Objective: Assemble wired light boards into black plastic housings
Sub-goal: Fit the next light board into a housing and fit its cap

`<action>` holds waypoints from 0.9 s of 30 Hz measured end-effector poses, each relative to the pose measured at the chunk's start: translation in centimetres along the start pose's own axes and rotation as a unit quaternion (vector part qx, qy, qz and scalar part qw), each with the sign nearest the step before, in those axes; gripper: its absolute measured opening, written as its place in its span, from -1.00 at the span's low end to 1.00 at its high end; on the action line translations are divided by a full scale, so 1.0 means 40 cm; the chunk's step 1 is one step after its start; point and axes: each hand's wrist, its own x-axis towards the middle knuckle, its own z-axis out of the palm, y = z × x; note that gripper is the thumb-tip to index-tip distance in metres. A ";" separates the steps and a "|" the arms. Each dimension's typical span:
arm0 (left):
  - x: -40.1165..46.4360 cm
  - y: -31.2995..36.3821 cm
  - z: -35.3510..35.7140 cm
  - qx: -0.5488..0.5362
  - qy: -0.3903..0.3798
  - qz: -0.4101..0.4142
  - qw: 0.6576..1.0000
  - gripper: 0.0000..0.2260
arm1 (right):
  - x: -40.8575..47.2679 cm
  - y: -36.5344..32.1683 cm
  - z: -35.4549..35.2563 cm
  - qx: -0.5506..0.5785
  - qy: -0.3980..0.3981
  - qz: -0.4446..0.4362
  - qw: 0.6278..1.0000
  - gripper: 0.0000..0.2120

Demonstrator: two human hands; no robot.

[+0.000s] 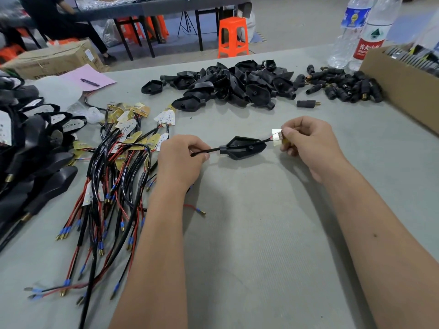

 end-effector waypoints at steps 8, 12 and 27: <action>-0.003 0.020 0.020 -0.012 -0.022 0.010 1.000 -0.88 | -0.009 -0.006 -0.007 0.032 0.006 0.003 0.999 -0.89; 0.000 0.011 0.008 -0.006 -0.013 0.014 1.000 -0.88 | -0.010 -0.003 -0.005 0.023 0.007 -0.002 1.000 -0.89; 0.003 -0.020 -0.045 0.014 -0.024 -0.042 0.999 -0.86 | -0.002 0.007 -0.011 0.005 0.010 0.012 1.000 -0.78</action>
